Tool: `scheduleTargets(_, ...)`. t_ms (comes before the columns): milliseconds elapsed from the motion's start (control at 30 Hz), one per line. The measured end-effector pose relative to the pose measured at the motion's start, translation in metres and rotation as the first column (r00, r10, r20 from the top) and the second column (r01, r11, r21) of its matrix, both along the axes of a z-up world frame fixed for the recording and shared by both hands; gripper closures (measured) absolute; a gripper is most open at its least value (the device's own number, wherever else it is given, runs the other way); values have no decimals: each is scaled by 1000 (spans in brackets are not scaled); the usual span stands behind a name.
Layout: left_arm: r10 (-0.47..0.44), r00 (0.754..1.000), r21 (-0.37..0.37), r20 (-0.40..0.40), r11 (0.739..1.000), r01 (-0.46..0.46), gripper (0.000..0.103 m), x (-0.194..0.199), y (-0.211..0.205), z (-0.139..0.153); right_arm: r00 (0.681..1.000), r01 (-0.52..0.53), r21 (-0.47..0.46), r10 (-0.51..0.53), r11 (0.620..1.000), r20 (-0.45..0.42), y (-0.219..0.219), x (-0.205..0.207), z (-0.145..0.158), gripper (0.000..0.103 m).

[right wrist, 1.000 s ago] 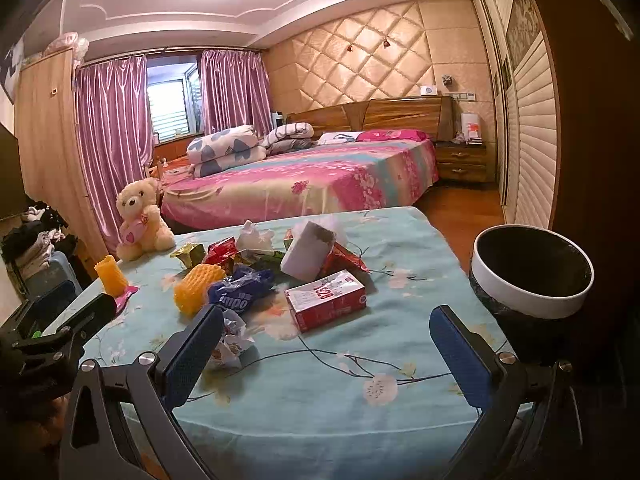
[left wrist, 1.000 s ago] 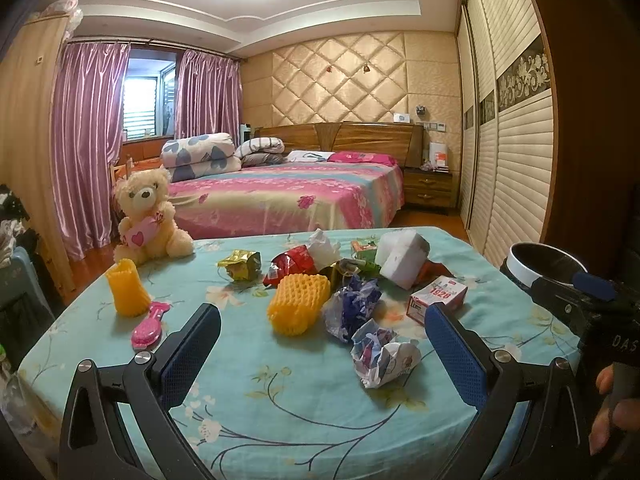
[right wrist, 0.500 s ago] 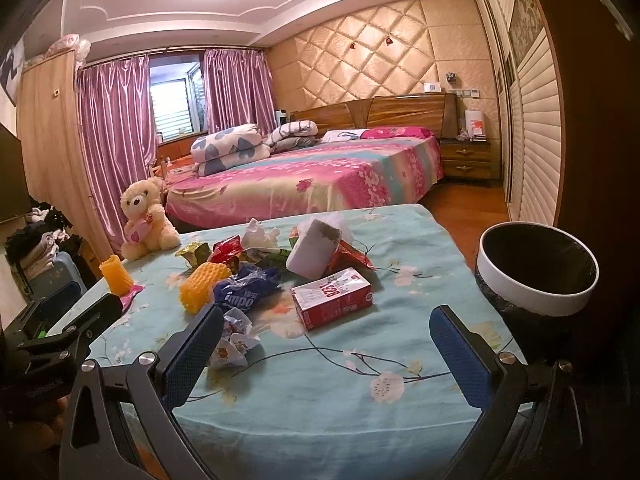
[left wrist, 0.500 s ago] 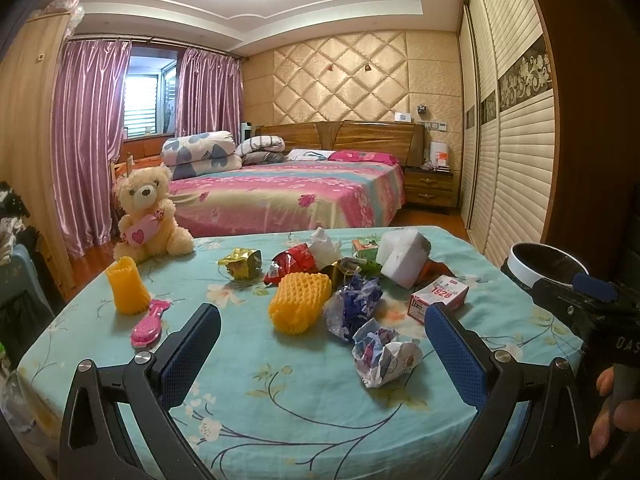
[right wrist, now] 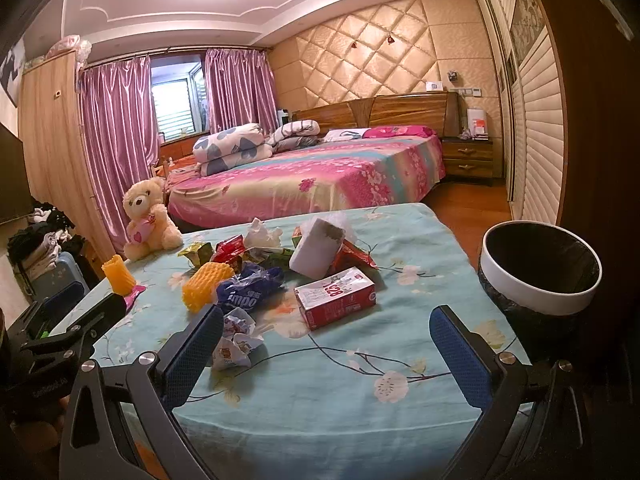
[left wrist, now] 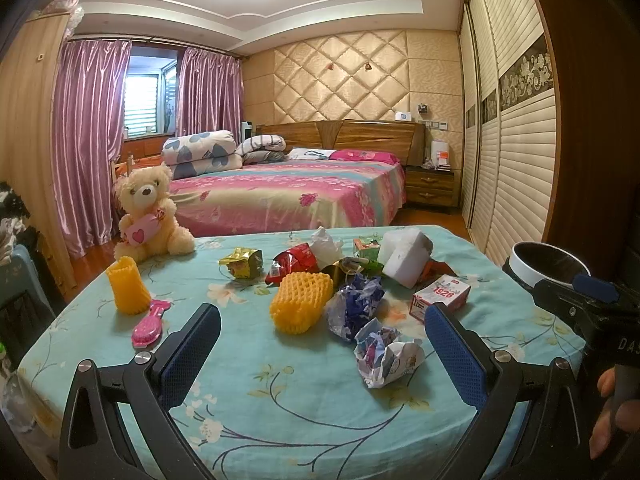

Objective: Collect trash

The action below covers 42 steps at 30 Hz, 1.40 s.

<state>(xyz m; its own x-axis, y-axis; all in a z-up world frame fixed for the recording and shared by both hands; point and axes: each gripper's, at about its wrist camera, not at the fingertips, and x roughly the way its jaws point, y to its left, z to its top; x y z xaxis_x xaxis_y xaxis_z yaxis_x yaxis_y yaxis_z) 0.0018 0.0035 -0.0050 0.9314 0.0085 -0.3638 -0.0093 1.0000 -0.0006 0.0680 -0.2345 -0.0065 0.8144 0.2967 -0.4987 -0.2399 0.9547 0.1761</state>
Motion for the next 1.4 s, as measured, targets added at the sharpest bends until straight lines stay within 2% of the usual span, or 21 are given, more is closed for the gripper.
scheduleTargets(800, 29, 999, -15, -37, 999, -29, 1, 15, 16, -6, 998, -58, 37, 60, 998, -34, 9, 1, -5, 0)
scheduleTargets(1100, -3, 997, -26, -83, 1000, 1, 1, 25, 13, -13, 989, -61, 61, 69, 996, -131, -2, 22, -21, 0)
scheduleTargets(1267, -30, 992, -39, -122, 999, 25, 1, 33, 9, -20, 970, -126, 32, 130, 992, -206, -1, 48, -37, 0)
scheduleTargets(1400, -44, 986, -39, -160, 998, 38, 1, 42, 6, -25, 961, -155, 10, 153, 988, -233, 0, 70, -48, 0)
